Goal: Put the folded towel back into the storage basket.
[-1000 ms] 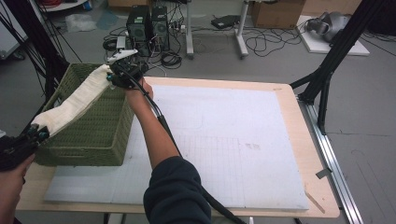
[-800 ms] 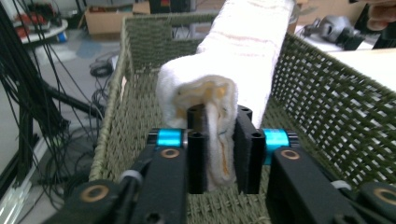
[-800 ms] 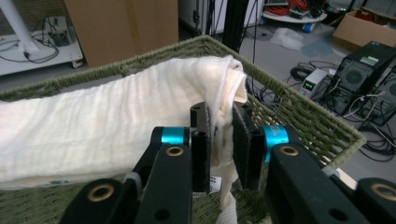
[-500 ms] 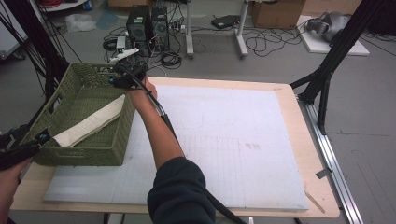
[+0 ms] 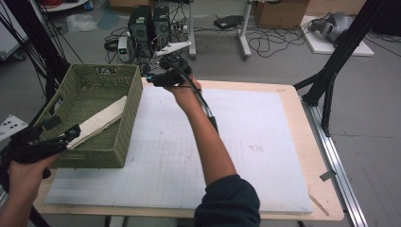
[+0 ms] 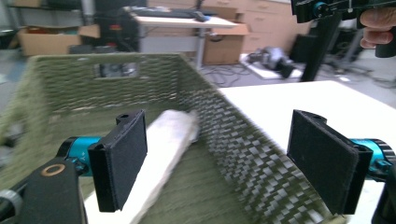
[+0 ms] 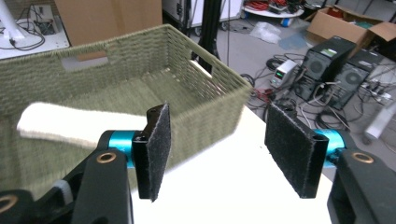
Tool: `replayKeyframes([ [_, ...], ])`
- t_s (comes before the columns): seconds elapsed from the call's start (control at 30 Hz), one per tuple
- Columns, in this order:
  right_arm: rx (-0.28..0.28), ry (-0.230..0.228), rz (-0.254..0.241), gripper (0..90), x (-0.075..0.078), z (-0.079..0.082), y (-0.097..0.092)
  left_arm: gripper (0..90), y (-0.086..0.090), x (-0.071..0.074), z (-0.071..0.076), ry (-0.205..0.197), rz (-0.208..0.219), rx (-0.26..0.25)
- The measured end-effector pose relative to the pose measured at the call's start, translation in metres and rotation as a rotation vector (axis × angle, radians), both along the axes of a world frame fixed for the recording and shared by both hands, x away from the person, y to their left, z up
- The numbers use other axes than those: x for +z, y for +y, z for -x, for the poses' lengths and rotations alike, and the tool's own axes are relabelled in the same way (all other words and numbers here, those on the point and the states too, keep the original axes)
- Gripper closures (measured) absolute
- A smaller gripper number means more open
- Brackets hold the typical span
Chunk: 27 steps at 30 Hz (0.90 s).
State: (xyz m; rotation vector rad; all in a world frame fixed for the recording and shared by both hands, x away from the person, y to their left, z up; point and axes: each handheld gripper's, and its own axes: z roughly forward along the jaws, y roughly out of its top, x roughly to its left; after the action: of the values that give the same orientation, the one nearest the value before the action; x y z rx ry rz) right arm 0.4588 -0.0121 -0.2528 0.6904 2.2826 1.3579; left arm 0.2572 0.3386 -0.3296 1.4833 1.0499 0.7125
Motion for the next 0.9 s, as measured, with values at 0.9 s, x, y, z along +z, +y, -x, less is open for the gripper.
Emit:
replayKeyframes([
  [0.9, -0.252, 0.006, -0.064, 11.6, -0.08, 0.124, -0.221, 20.0, -0.134, -0.023, -0.024, 0.028, -0.035, -0.295],
])
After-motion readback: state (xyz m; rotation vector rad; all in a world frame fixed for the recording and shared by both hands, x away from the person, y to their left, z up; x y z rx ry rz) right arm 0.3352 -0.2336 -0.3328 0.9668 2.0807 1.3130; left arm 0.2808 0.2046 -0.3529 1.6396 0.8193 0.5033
